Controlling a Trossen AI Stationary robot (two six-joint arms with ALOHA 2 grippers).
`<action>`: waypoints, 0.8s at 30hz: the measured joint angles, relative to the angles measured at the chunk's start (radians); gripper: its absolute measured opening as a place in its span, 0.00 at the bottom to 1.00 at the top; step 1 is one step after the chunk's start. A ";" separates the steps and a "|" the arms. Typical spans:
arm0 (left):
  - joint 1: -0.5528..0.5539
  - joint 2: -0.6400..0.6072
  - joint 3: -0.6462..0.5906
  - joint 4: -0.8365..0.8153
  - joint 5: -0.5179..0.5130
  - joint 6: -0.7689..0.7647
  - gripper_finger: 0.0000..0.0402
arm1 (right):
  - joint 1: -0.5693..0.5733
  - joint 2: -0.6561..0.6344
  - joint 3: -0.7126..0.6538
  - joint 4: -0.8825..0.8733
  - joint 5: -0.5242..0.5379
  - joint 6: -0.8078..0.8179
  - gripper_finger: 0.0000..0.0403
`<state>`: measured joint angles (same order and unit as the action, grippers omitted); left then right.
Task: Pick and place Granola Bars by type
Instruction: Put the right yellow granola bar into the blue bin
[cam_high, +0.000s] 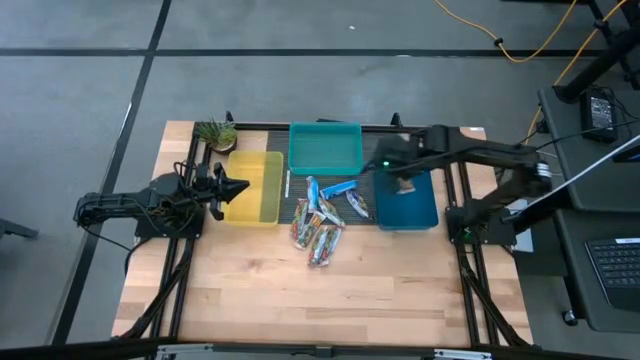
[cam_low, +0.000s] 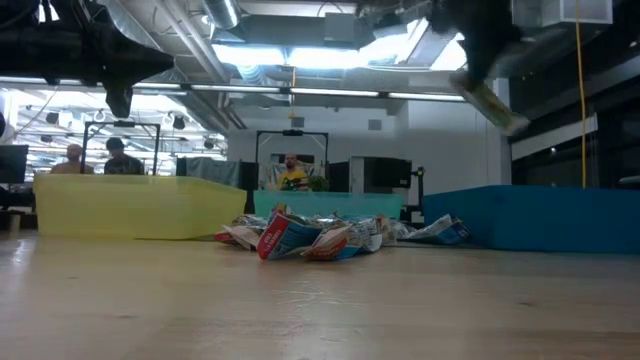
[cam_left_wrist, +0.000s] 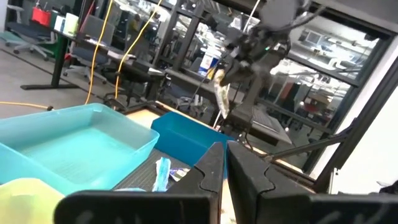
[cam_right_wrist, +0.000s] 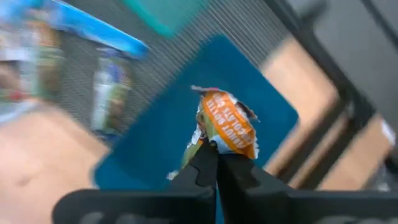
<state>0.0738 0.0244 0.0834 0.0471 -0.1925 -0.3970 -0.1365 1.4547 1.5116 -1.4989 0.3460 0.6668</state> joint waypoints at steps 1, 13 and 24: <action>0.000 0.002 0.000 -0.002 0.000 0.011 0.03 | -0.012 -0.040 -0.060 0.028 -0.010 0.018 0.01; 0.000 0.006 0.000 0.001 -0.029 0.021 0.03 | -0.110 -0.168 -0.542 0.377 -0.262 0.031 0.02; 0.000 0.006 0.000 -0.007 -0.042 0.015 0.03 | -0.161 -0.168 -0.590 0.421 -0.298 -0.044 0.02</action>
<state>0.0737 0.0307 0.0834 0.0405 -0.2340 -0.3821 -0.2973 1.2865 0.9215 -1.0775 0.0483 0.6229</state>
